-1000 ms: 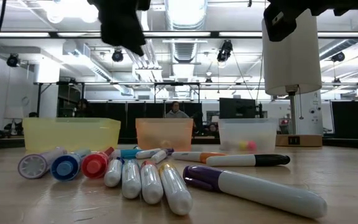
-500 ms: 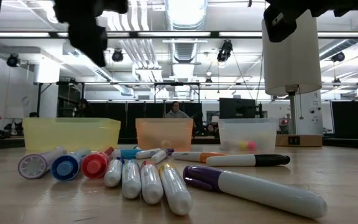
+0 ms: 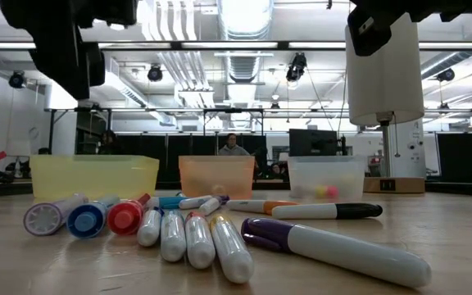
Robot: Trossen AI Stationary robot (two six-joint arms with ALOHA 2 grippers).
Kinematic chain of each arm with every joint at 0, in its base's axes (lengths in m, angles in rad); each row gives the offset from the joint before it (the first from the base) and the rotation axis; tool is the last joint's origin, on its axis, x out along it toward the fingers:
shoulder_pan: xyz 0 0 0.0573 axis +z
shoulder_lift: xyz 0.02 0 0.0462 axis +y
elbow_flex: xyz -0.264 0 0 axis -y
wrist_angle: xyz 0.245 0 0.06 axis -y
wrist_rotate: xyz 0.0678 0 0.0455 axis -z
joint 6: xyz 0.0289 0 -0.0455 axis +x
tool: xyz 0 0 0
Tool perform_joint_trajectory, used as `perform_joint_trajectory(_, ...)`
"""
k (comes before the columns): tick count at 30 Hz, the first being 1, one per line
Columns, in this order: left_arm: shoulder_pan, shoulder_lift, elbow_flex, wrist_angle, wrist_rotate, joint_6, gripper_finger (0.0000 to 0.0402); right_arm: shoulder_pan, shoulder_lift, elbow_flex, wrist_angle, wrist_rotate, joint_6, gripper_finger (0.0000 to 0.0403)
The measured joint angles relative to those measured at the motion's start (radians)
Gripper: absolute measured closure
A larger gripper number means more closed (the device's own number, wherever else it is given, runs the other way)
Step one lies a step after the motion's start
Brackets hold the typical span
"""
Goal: Pick & Place Markers
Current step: Put the orange marker into the orange bin
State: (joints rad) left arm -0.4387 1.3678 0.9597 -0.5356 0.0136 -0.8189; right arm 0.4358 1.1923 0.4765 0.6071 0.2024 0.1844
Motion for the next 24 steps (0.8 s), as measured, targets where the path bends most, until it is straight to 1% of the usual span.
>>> perform_joint_trajectory(5, -0.058, 0.004, -0.033, 0.143, 0.007, -0.046, 0.0239, 0.000, 0.000, 0.000, 0.000, 0.000, 0.004, 0.0344)
perform_joint_trajectory(7, -0.080, 0.009, -0.033, 0.164, -0.004, -0.070, 0.0239, 0.000, 0.000, 0.000, 0.000, 0.000, 0.001, 0.0344)
perform_joint_trajectory(10, -0.120, 0.025, -0.031, 0.222, -0.051, -0.123, 0.0239, 0.000, 0.000, 0.000, 0.000, 0.000, 0.001, 0.0344)
perform_joint_trajectory(13, -0.160, 0.044, -0.030, 0.288, -0.052, -0.118, 0.0239, 0.000, 0.000, 0.000, 0.000, 0.000, 0.013, 0.0344)
perform_joint_trajectory(19, -0.240, 0.094, -0.030, 0.298, -0.074, -0.096, 0.0239, 0.000, 0.000, 0.000, 0.000, 0.000, 0.032, 0.0344)
perform_joint_trajectory(24, -0.295, 0.185, -0.030, 0.292, -0.083, -0.096, 0.0239, 0.000, 0.001, 0.000, -0.006, 0.000, 0.073, 0.0344)
